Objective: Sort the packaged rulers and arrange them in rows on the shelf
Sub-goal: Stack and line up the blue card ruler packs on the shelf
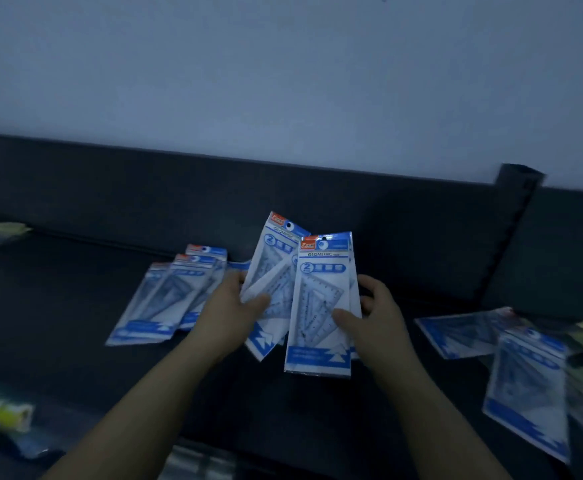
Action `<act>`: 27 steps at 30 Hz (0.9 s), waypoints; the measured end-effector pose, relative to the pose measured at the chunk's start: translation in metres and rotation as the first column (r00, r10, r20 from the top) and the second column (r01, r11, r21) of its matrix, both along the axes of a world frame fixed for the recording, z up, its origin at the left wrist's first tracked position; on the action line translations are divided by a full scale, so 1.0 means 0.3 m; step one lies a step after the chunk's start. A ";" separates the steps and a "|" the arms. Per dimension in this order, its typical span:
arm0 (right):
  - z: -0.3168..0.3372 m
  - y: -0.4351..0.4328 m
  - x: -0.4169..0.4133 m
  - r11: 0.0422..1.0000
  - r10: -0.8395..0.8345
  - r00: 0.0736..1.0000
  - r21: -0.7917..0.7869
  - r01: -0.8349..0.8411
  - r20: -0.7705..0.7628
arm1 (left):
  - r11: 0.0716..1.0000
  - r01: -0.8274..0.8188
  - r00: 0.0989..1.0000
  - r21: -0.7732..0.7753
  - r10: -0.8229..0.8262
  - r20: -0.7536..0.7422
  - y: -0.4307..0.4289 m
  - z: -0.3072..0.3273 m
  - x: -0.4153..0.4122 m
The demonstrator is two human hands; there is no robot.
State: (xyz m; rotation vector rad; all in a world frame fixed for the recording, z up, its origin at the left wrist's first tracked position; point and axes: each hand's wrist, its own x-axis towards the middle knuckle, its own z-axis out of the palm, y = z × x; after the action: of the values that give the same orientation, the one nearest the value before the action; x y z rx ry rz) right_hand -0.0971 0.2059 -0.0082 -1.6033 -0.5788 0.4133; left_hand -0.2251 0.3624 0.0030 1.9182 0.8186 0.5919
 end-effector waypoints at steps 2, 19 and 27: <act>-0.008 0.107 -0.063 0.999 0.039 0.999 -0.005 -0.039 -0.021 | 0.999 -0.046 0.999 0.010 0.046 -0.020 0.093 0.003 -0.083; -0.070 0.445 -0.277 0.832 0.249 0.914 -0.554 -0.032 0.321 | 0.920 -0.012 0.910 0.393 0.173 -0.378 0.424 -0.083 -0.307; -0.029 0.318 -0.235 0.798 0.235 0.776 -0.571 0.190 0.586 | 0.706 0.134 0.976 0.695 0.026 -0.215 0.293 -0.029 -0.181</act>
State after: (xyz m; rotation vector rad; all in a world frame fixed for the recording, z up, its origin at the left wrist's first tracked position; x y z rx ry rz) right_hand -0.1677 0.3012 -0.0171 -2.3974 -1.0593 0.0377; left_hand -0.2792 0.4504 -0.0057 2.7494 0.7090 0.7466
